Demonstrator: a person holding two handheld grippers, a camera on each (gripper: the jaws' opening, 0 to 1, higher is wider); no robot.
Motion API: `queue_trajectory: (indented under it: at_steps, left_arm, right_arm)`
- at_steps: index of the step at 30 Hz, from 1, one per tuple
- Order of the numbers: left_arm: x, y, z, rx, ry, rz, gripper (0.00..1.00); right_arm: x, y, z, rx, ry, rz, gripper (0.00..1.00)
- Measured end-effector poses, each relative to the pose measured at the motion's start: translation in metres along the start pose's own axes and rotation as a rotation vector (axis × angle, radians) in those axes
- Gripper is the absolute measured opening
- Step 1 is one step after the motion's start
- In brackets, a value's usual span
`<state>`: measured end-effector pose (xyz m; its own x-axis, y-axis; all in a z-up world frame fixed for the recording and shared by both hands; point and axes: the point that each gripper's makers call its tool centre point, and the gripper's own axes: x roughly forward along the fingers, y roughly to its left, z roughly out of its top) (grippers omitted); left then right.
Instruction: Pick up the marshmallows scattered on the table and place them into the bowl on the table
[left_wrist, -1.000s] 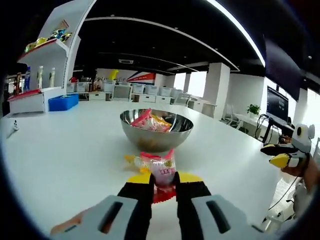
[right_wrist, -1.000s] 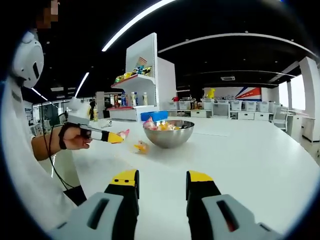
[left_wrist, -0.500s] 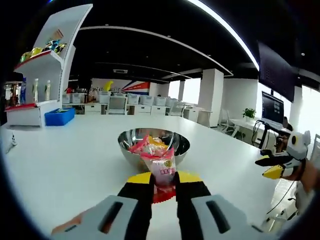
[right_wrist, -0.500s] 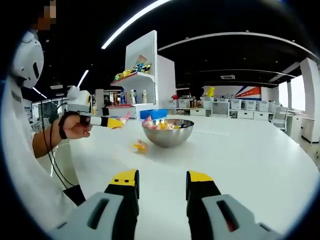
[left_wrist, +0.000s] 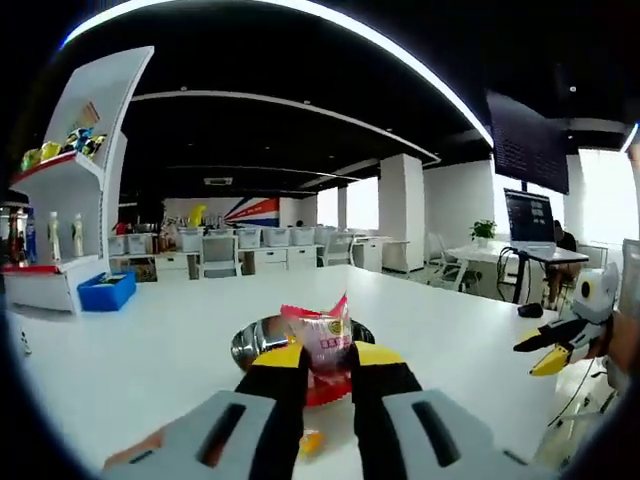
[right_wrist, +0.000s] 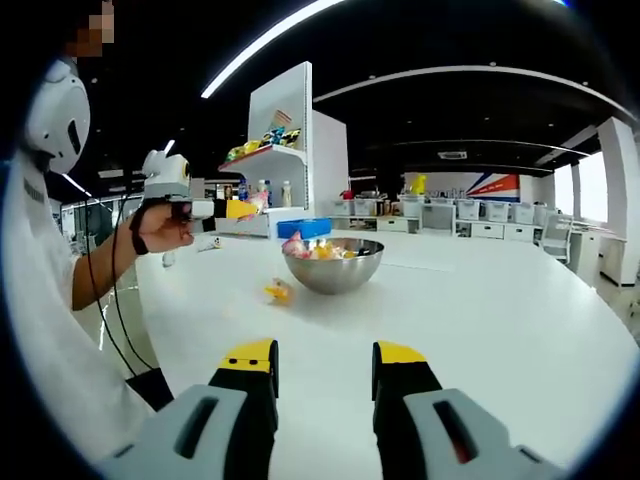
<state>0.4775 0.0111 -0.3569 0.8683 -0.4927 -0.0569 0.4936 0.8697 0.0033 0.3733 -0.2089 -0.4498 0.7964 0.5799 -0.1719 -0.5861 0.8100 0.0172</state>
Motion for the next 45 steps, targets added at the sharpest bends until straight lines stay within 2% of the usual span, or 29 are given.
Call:
queue_trajectory:
  at_steps: [7, 18, 23, 31, 41, 45]
  left_arm:
    - [0.012, 0.004, 0.012, -0.013, -0.009, 0.0, 0.18]
    - [0.038, -0.011, 0.022, -0.002, -0.032, -0.054, 0.18]
    - [0.051, -0.013, 0.017, -0.012, -0.004, -0.069, 0.18]
    - [0.072, 0.005, 0.014, -0.014, 0.01, -0.028, 0.18]
    - [0.1, 0.025, -0.012, -0.063, 0.048, -0.001, 0.19]
    - [0.103, 0.026, -0.018, -0.068, 0.047, 0.001, 0.19]
  right_arm:
    - [0.0, -0.001, 0.0, -0.001, -0.002, 0.0, 0.37]
    - [0.001, -0.002, -0.002, 0.001, -0.001, 0.006, 0.37]
    - [0.0, -0.004, 0.001, 0.005, -0.012, 0.001, 0.37]
    - [0.0, -0.006, -0.003, 0.01, -0.003, 0.003, 0.37]
    - [0.0, -0.005, 0.003, 0.004, -0.01, 0.004, 0.37]
    - [-0.002, -0.006, 0.003, 0.003, -0.009, -0.001, 0.37]
